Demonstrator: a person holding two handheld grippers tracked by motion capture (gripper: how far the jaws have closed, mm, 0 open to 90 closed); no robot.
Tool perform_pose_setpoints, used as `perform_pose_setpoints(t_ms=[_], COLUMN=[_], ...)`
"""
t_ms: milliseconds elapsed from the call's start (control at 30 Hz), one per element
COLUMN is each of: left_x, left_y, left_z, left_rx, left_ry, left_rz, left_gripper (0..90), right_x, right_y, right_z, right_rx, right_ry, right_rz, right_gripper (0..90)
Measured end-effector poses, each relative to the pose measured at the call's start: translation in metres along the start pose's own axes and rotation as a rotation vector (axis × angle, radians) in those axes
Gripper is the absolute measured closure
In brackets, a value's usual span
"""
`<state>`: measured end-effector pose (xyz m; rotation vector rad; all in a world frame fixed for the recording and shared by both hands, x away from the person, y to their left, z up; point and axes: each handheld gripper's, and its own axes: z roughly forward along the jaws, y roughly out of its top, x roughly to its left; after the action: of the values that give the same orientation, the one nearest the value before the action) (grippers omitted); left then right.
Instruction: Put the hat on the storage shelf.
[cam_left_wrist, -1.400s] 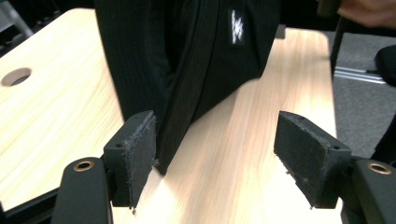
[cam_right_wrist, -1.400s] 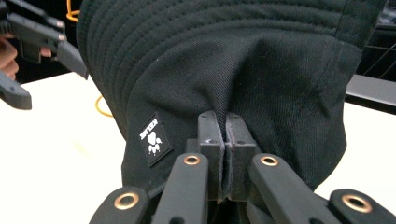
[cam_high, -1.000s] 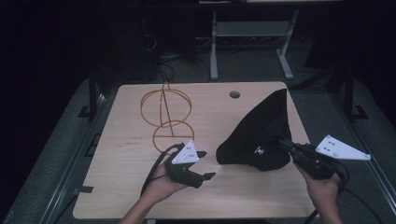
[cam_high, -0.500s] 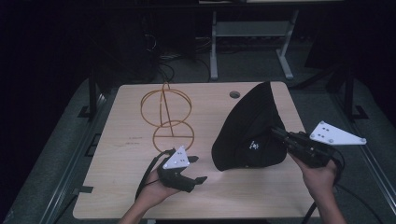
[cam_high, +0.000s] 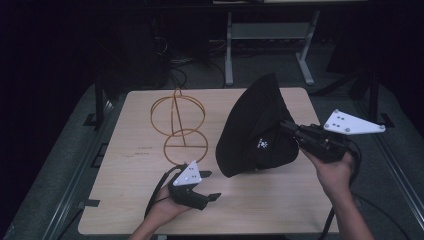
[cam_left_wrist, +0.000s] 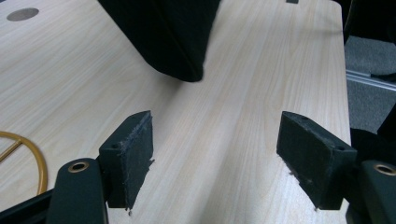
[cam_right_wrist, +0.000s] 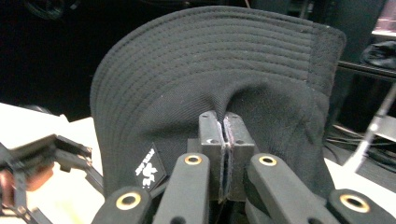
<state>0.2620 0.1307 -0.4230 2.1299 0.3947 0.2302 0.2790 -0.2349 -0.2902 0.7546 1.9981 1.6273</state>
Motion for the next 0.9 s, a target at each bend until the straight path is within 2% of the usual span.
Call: perform_pose_setpoints(t_ms=[133, 367, 433, 467, 700, 733, 900], left_x=[-0.001, -0.001, -0.001, -0.001, -0.003, -0.005, -0.008], left_y=[-0.001, -0.005, -0.005, -0.005, -0.007, -0.007, -0.006], left_z=[0.000, 0.000, 0.000, 0.000, 0.003, 0.004, 0.005], left_rx=[-0.001, -0.008, -0.003, 0.011, 0.016, 0.015, 0.013], left_ry=[-0.003, -0.001, -0.006, -0.007, -0.016, -0.022, -0.027], left_rz=[-0.001, 0.015, 0.014, 0.026, 0.030, 0.028, 0.036], left_gripper=[26.4, 25.7, 25.8, 25.8, 25.8, 25.9, 26.0], right_x=[0.001, 0.004, 0.004, 0.005, 0.008, 0.009, 0.010], right_y=[0.013, 0.034, 0.037, 0.044, 0.063, 0.072, 0.084], right_z=[0.007, 0.019, 0.021, 0.027, 0.038, 0.044, 0.057], right_rx=[-0.006, -0.023, -0.022, -0.023, -0.035, -0.031, -0.028], right_ry=[0.031, 0.052, 0.056, 0.062, 0.079, 0.090, 0.107], right_rz=[-0.001, -0.012, -0.017, -0.025, -0.042, -0.047, -0.042], right_gripper=[88.0, 88.0, 88.0, 88.0, 88.0, 88.0, 88.0])
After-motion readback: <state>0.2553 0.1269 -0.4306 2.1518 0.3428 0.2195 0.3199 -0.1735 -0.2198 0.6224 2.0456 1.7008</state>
